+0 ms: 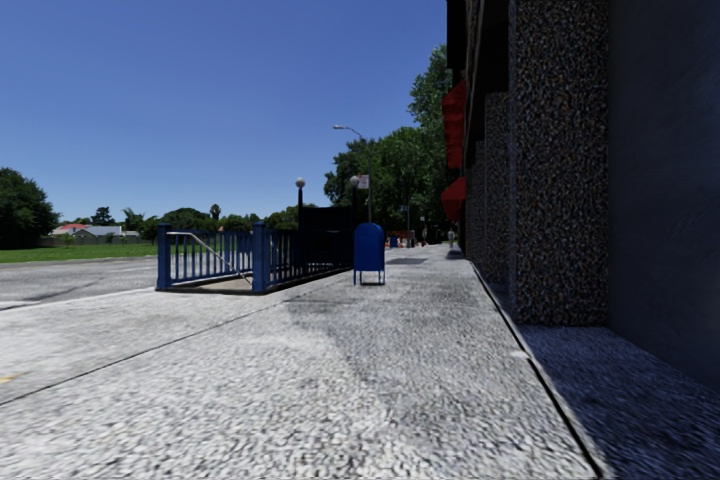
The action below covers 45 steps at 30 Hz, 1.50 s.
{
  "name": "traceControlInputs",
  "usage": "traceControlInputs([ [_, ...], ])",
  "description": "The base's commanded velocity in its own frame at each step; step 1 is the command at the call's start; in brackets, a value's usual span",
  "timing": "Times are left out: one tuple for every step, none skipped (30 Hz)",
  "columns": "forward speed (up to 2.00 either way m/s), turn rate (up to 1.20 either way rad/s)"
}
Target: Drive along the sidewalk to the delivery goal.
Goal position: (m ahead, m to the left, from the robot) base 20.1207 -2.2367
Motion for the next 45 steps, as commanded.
traceControlInputs([
  [2.00, 0.00],
  [2.00, 0.00],
  [2.00, 0.00],
  [2.00, 0.00],
  [2.00, 0.00],
  [2.00, 0.00],
  [2.00, 0.00],
  [2.00, 0.00],
  [2.00, 0.00],
  [2.00, 0.00],
  [2.00, 0.00],
  [2.00, 0.00],
  [2.00, 0.00],
  [2.00, 0.00],
  [2.00, 0.00],
  [2.00, -0.06],
  [2.00, -0.21],
  [2.00, -0.29],
  [2.00, -0.31],
  [2.00, -0.31],
  [2.00, -0.32],
  [2.00, -0.32],
  [2.00, -0.32],
  [2.00, -0.41],
  [2.00, -0.54],
  [2.00, -0.58],
  [2.00, -0.59],
  [2.00, -0.59],
  [2.00, -0.59],
  [2.00, -0.59],
  [2.00, -0.49],
  [2.00, -0.04],
  [2.00, 0.00],
  [2.00, 0.00],
  [2.00, 0.00],
  [2.00, 0.00],
  [2.00, 0.00],
  [2.00, 0.00],
  [2.00, 0.00],
  [2.00, 0.00],
  [2.00, 0.00],
  [2.00, 0.00],
  [2.00, 0.00],
  [2.00, 0.00],
  [2.00, 0.00],
])
